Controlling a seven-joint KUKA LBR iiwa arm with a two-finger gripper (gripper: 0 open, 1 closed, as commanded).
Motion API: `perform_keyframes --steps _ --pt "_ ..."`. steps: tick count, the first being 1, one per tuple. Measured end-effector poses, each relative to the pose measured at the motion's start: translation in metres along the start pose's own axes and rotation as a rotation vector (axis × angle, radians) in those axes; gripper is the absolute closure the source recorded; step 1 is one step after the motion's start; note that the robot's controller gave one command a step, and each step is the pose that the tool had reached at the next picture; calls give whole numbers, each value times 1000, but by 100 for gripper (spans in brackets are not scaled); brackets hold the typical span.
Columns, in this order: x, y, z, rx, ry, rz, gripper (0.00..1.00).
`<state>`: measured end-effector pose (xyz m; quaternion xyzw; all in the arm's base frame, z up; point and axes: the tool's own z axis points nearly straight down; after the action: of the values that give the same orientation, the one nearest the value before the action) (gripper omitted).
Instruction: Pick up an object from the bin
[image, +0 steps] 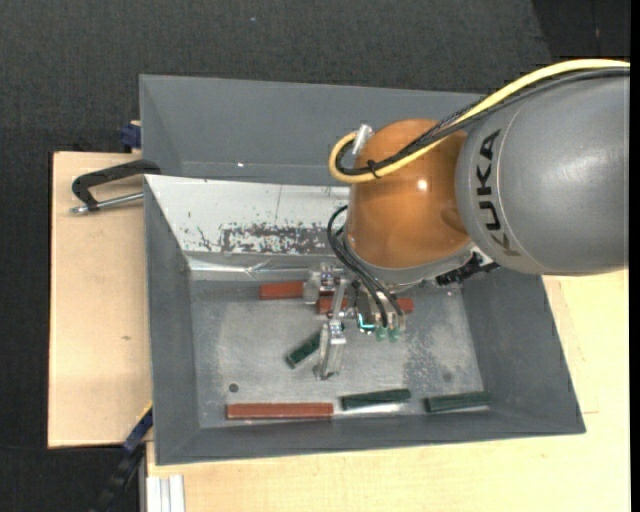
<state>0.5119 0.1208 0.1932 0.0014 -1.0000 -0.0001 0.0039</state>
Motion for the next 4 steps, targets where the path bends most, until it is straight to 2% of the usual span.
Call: perform_keyframes --steps 1,2,3,4 --pt "-2 -1 -4 -1 -8 2 0" --pt "-14 -8 49 -2 -15 -50 0" --pt "7 -27 122 -1 -6 -105 100" --pt "7 -27 122 -1 -7 -104 100"
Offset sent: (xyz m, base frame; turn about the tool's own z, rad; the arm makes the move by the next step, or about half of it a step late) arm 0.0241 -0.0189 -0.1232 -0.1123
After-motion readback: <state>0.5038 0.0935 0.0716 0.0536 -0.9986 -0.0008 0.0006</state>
